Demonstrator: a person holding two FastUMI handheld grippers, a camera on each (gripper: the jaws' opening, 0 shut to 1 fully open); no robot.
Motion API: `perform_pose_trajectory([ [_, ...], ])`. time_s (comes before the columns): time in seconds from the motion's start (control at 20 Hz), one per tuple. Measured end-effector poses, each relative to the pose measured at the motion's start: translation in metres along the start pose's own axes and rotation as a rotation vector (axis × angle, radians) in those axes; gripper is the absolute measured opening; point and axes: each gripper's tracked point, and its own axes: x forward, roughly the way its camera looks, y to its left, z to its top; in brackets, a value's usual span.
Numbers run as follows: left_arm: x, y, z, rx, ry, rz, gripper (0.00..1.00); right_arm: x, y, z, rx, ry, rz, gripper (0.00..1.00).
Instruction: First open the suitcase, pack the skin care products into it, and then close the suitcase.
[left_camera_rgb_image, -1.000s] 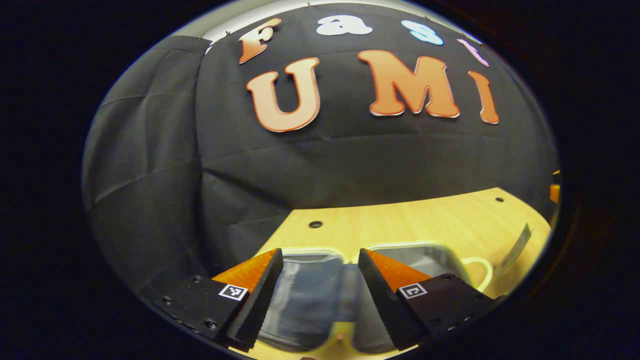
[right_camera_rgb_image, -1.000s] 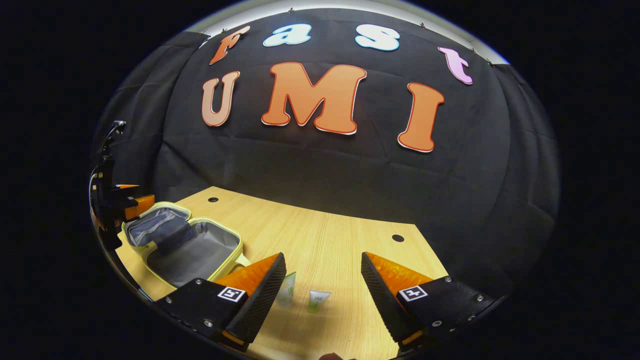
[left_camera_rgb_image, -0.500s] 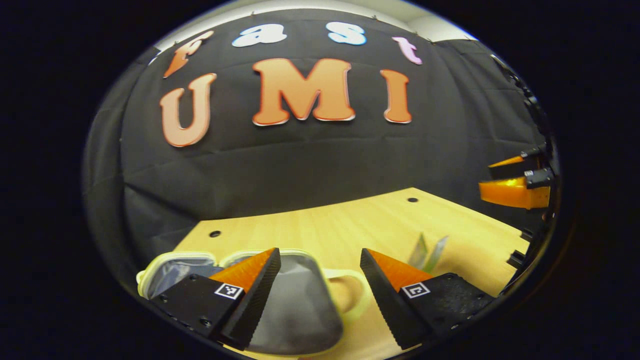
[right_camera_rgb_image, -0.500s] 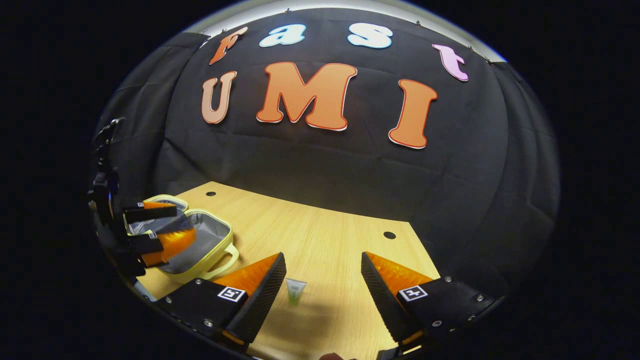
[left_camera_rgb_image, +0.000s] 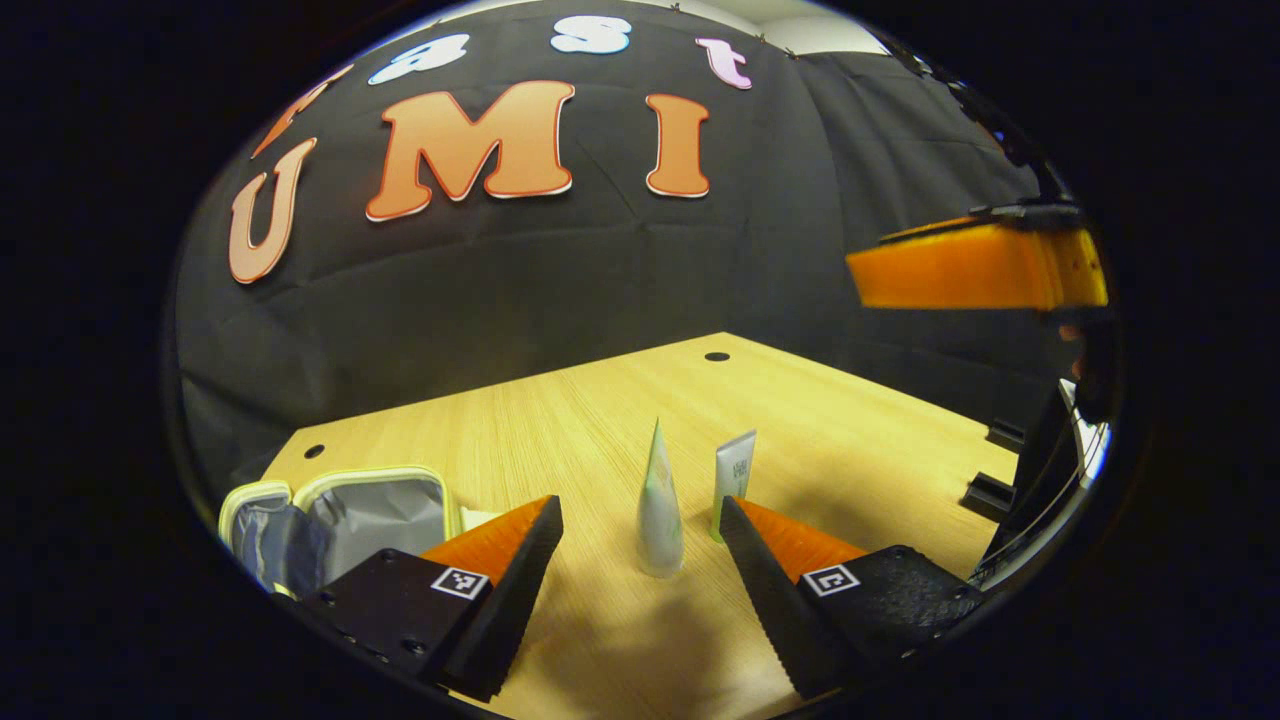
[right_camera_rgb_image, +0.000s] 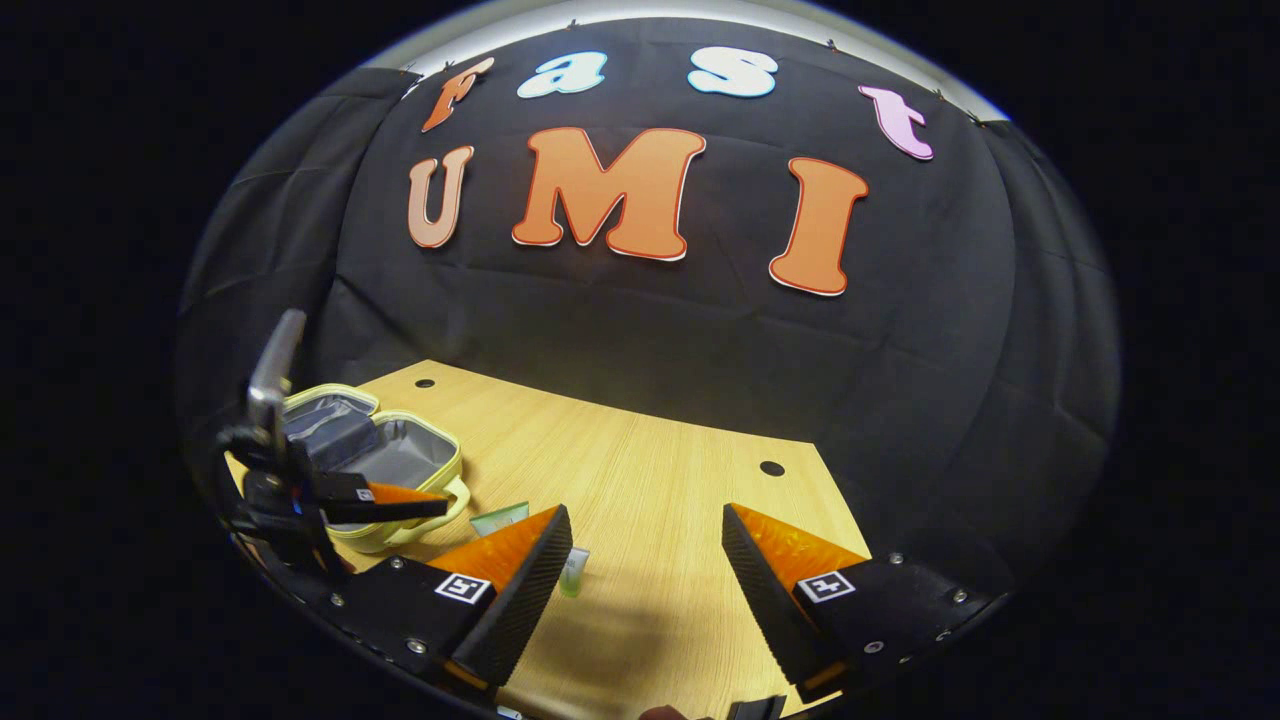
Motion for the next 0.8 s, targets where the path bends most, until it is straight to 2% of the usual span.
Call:
perform_pose_trajectory([
  [0.15,0.027,-0.006,-0.016,-0.041,0.039,-0.016,0.84,0.002,-0.005,-0.009,-0.015,0.003,0.007,0.96],
  [0.3,0.05,-0.008,-0.033,-0.085,0.075,-0.043,0.82,0.007,-0.008,-0.021,-0.01,0.023,0.018,0.96],
  [0.45,0.067,-0.01,-0.037,-0.086,0.079,-0.04,0.45,0.011,-0.006,-0.028,-0.011,0.031,0.033,0.96],
  [0.55,0.068,-0.005,-0.035,-0.071,0.078,-0.026,0.42,0.014,-0.003,-0.036,-0.011,0.047,0.049,0.96],
  [0.6,0.066,-0.003,-0.035,-0.069,0.085,-0.019,0.36,0.016,0.0,-0.041,-0.013,0.06,0.059,0.96],
  [0.65,0.06,-0.002,-0.03,-0.078,0.08,-0.014,0.34,0.018,0.002,-0.047,-0.017,0.073,0.073,0.96],
  [0.8,0.037,0.011,-0.007,-0.107,0.063,0.025,0.35,0.024,0.01,-0.062,-0.02,0.117,0.117,0.96],
])
